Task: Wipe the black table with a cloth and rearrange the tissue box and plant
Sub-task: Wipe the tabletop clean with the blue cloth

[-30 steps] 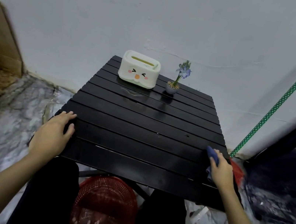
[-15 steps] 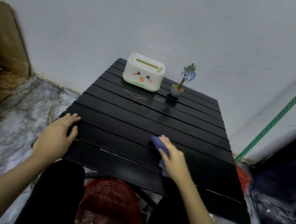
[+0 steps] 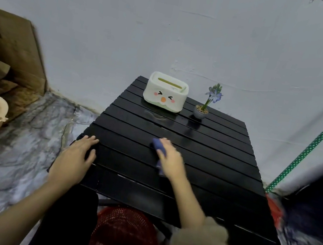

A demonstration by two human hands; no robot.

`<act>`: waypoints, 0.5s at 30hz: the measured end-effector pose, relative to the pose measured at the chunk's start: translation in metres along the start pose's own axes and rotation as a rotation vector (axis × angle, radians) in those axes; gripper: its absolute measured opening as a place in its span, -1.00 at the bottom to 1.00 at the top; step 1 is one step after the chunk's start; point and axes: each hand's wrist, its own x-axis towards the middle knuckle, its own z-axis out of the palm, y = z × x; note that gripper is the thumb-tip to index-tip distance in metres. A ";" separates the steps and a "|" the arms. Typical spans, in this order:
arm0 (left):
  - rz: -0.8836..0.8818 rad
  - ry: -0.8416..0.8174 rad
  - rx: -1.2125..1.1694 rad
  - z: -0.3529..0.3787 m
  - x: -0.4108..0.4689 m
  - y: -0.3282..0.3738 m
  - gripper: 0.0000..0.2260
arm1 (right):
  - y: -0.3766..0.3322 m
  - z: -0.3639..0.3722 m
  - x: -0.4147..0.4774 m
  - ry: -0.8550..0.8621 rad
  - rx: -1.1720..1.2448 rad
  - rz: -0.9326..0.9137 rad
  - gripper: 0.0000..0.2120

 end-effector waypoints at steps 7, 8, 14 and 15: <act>0.008 -0.006 0.021 -0.001 0.000 -0.001 -0.68 | -0.002 0.000 -0.097 -0.146 0.049 -0.242 -0.55; 0.012 -0.006 0.023 -0.001 0.000 -0.001 -0.68 | 0.015 -0.016 -0.106 -0.118 0.057 -0.192 -0.50; 0.004 -0.046 -0.018 -0.004 0.001 0.003 -0.67 | 0.104 -0.086 -0.087 0.218 -0.024 0.292 -0.61; -0.002 -0.054 -0.045 -0.006 0.001 0.004 -0.66 | 0.101 -0.080 -0.072 0.246 -0.047 0.315 -0.61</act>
